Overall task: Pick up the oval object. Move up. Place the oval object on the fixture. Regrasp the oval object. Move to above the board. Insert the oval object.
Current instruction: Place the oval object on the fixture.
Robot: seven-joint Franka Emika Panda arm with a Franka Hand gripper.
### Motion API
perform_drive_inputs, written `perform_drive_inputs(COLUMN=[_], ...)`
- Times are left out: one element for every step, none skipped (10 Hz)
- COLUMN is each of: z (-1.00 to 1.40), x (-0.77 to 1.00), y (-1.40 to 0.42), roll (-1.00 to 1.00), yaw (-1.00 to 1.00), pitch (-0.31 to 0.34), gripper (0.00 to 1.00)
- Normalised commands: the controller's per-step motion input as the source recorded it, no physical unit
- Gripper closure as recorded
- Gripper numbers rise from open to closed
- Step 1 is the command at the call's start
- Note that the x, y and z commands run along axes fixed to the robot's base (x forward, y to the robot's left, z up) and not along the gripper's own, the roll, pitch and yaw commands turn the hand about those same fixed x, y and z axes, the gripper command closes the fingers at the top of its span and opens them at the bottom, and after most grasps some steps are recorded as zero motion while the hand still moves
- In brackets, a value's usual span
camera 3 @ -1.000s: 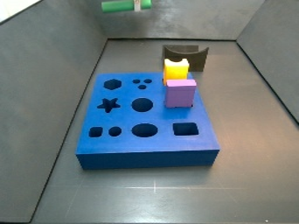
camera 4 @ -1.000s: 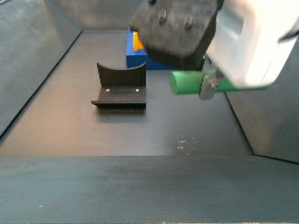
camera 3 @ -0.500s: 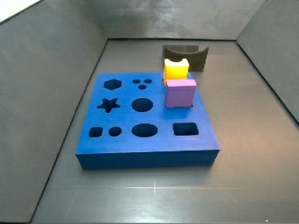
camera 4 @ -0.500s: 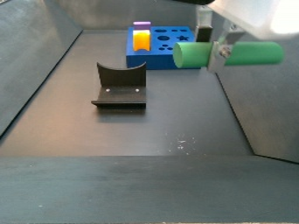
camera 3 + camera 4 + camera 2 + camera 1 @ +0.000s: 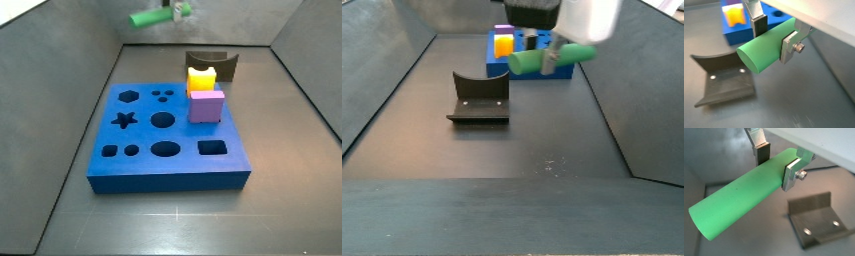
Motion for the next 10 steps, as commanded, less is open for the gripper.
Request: perform_drive_inputs(z=[-0.28, -0.23, -0.16, -0.11, -0.08, -0.05, -0.04, -0.03, -0.02, 1.00], x=[1.00, 1.00, 0.87, 0.73, 0.65, 0.43, 0.34, 0.18, 0.07, 0.46], y=[-0.71, -0.57, -0.32, -0.21, -0.16, -0.07, -0.06, -0.04, -0.03, -0.60], roll=[0.05, 0.05, 0.06, 0.07, 0.07, 0.08, 0.09, 0.10, 0.11, -1.00], yaw=[1.00, 1.00, 1.00, 1.00, 1.00, 1.00, 1.00, 1.00, 1.00, 0.46], pitch=[-0.038, -0.036, -0.035, -0.034, -0.033, -0.027, -0.023, -0.012, -0.004, 0.127], gripper=[1.00, 1.00, 1.00, 1.00, 1.00, 1.00, 1.00, 1.00, 1.00, 1.00])
